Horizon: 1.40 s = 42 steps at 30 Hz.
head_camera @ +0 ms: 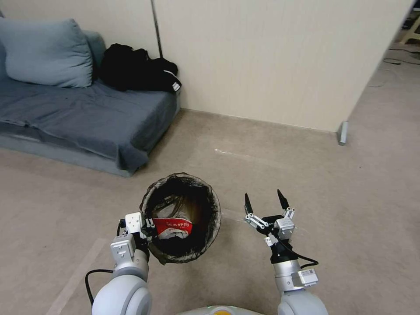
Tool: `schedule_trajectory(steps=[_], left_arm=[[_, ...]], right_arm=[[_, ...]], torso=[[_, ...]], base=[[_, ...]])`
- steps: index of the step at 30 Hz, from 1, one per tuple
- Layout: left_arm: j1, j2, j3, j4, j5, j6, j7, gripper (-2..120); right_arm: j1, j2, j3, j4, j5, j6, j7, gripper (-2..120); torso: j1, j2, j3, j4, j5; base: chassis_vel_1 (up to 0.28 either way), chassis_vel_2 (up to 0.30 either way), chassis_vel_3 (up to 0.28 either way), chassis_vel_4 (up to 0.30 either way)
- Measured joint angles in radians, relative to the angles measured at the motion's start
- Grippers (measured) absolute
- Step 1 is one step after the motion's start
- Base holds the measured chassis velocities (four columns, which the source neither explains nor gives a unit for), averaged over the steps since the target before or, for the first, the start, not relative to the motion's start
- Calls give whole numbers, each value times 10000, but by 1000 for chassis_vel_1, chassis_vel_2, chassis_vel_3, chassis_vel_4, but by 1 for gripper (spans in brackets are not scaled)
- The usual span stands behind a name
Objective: Pick up the trash bin, then pick up the garbage from the floor and place it into the trash bin.
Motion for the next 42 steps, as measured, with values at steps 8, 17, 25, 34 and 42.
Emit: schedule_trajectory(steps=[8, 17, 25, 34, 42], left_arm=[[12, -8, -1, -11, -10, 14, -1, 1], [99, -21, -7, -57, -11, 33, -21, 1], [153, -17, -16, -134, -12, 35, -20, 1], [231, -14, -31, -195, -4, 36, -19, 1], [258, -26, -30, -205, 16, 23, -15, 1]], right_arm=[[134, 3, 101, 7, -54, 11, 21, 100], [177, 21, 119, 1, -162, 71, 32, 100], [266, 56, 106, -10, -283, 95, 56, 100], [299, 41, 90, 15, -354, 100, 37, 100], [299, 0, 88, 74, -355, 107, -32, 100]], torso=[[0, 0, 0, 0, 0], [1, 0, 0, 2, 1], [1, 0, 0, -1, 0], [1, 0, 0, 0, 1], [0, 0, 0, -1, 0]], base=[[85, 81, 90, 93], [118, 115, 122, 116], [134, 114, 126, 120], [135, 137, 120, 125], [121, 118, 127, 130]])
